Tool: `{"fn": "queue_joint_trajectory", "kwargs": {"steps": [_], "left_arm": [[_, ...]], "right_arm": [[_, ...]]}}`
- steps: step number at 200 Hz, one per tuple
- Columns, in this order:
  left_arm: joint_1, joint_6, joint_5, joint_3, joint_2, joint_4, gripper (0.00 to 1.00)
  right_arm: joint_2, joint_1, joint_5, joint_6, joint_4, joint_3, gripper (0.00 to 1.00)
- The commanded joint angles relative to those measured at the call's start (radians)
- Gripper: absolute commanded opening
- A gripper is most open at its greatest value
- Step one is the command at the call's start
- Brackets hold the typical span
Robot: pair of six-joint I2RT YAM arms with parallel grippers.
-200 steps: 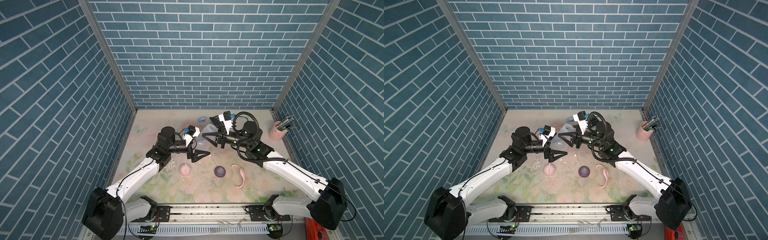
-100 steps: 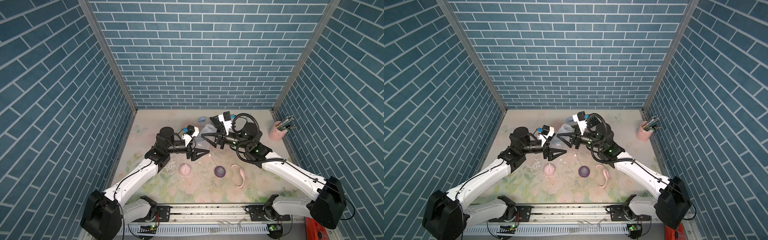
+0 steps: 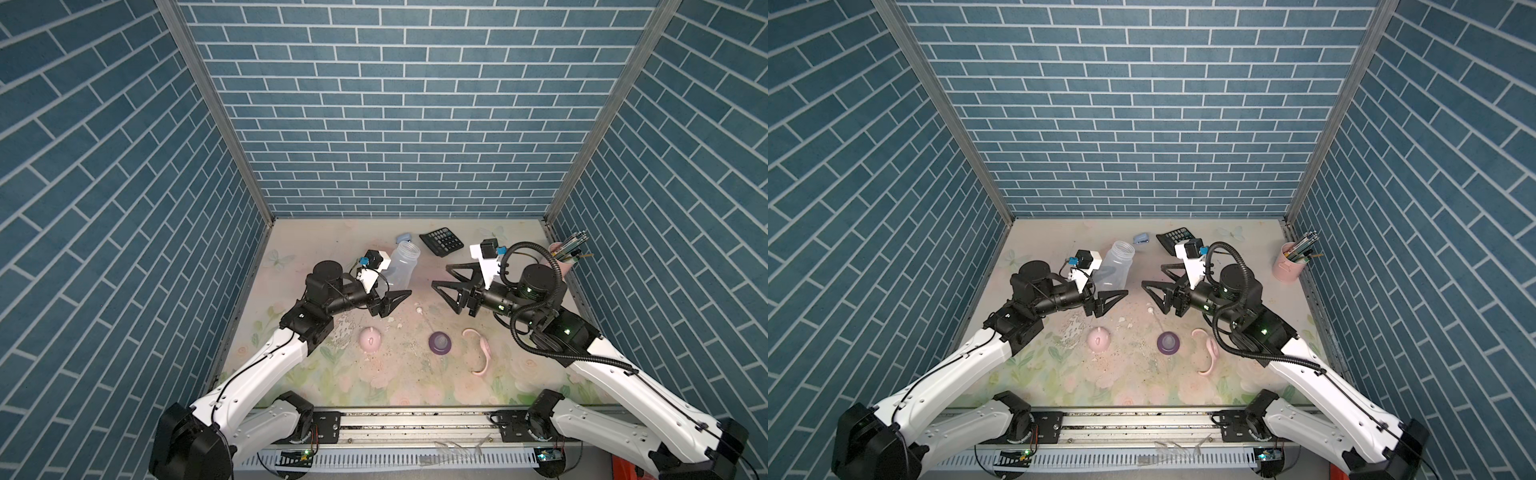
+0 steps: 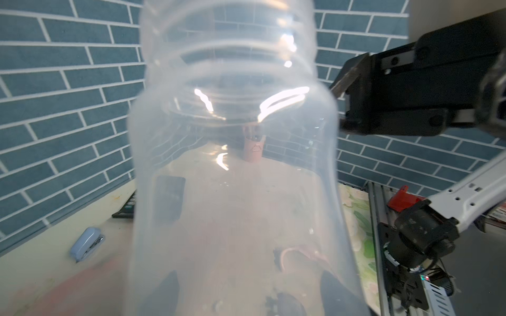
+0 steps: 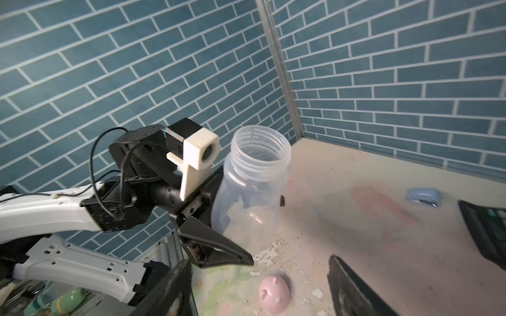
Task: Assemble the baby bottles
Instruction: Pick up the baby bottle from the center of the board, then pick up the handle at the center of the board.
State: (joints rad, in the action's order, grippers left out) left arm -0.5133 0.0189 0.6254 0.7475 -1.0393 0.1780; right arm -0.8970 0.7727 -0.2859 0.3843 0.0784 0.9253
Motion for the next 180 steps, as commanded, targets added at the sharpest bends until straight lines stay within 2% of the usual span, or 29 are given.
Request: {"fn": "queue_joint_trajectory", "kwargs": {"steps": [1,35,71,104,131,180], "left_arm": [[-0.005,0.027,-0.154,-0.034,0.029,-0.015,0.66],[-0.004,0.062,-0.258,-0.074,0.08,-0.035,0.65],[-0.004,0.088,-0.369,-0.115,0.171,-0.057,0.65],[-0.004,0.105,-0.398,-0.144,0.246,-0.079,0.65],[-0.004,0.104,-0.409,-0.152,0.283,-0.092,0.65],[-0.004,0.102,-0.447,-0.141,0.321,-0.118,0.65]], "right_arm": [[0.0,0.011,0.22,-0.024,0.318,-0.036,0.74],[-0.056,0.105,0.319,-0.008,0.497,-0.073,0.74],[-0.189,0.125,0.294,0.017,0.616,-0.044,0.79],[-0.277,0.135,0.239,0.038,0.601,-0.058,0.81],[-0.267,0.136,0.283,0.095,0.606,-0.072,0.81],[-0.156,0.143,0.37,0.341,0.757,-0.124,0.68]]}}
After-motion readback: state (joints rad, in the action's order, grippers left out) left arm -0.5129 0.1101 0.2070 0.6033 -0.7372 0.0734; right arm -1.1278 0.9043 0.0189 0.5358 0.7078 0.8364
